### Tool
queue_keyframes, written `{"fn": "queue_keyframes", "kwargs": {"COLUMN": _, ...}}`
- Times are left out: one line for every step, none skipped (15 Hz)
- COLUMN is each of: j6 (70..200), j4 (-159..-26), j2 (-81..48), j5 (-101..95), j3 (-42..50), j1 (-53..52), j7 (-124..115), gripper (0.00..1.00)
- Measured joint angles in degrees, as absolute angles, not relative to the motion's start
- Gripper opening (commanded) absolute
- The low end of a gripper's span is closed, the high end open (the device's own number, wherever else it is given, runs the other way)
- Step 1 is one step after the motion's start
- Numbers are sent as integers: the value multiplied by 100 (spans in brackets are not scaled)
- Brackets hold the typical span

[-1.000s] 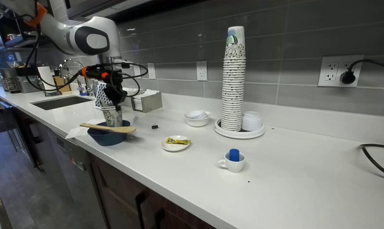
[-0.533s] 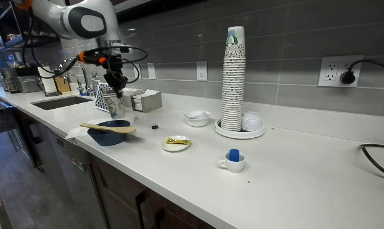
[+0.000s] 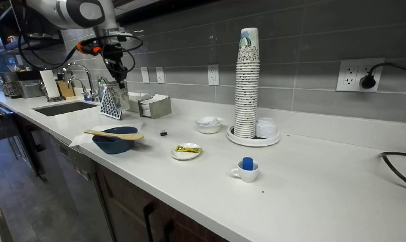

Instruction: Remove the cups from the blue bowl, put it on the serviette and then remove the marker from the cup and put it in the blue bowl

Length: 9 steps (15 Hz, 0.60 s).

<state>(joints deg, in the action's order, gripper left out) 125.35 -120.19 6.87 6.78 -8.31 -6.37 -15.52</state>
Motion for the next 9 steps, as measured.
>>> {"fn": "queue_keyframes", "kwargs": {"j6": 12468, "j4": -11848, "j2": 548, "j5": 539, "j3": -936, "j1": -669, "j7": -1795, "gripper": 1}}
{"fn": "queue_keyframes", "kwargs": {"j6": 12359, "j4": -11663, "j2": 385, "j5": 400, "j3": -1026, "j1": -717, "j7": -2012, "gripper": 1}}
{"fn": "queue_keyframes", "kwargs": {"j6": 12238, "j4": -11486, "j2": 222, "j5": 262, "j3": -1104, "j1": -771, "j7": -2197, "gripper": 1}}
{"fn": "queue_keyframes", "kwargs": {"j6": 12103, "j4": -11310, "j2": 57, "j5": 149, "j3": -1168, "j1": -838, "j7": -2345, "gripper": 1}}
{"fn": "queue_keyframes", "kwargs": {"j6": 11992, "j4": -11167, "j2": -86, "j5": 90, "j3": -1218, "j1": -914, "j7": -2436, "gripper": 1}}
{"fn": "queue_keyframes", "kwargs": {"j6": 11916, "j4": -11053, "j2": -210, "j5": 77, "j3": -1261, "j1": -1001, "j7": -2495, "gripper": 1}}
{"fn": "queue_keyframes", "kwargs": {"j6": 11892, "j4": -10977, "j2": -309, "j5": 77, "j3": -1301, "j1": -1090, "j7": -2527, "gripper": 1}}
{"fn": "queue_keyframes", "kwargs": {"j6": 11884, "j4": -10913, "j2": -396, "j5": 78, "j3": -1342, "j1": -1181, "j7": -2546, "gripper": 1}}
{"fn": "queue_keyframes", "kwargs": {"j6": 11882, "j4": -10869, "j2": -469, "j5": 98, "j3": -1379, "j1": -1268, "j7": -2550, "gripper": 1}}
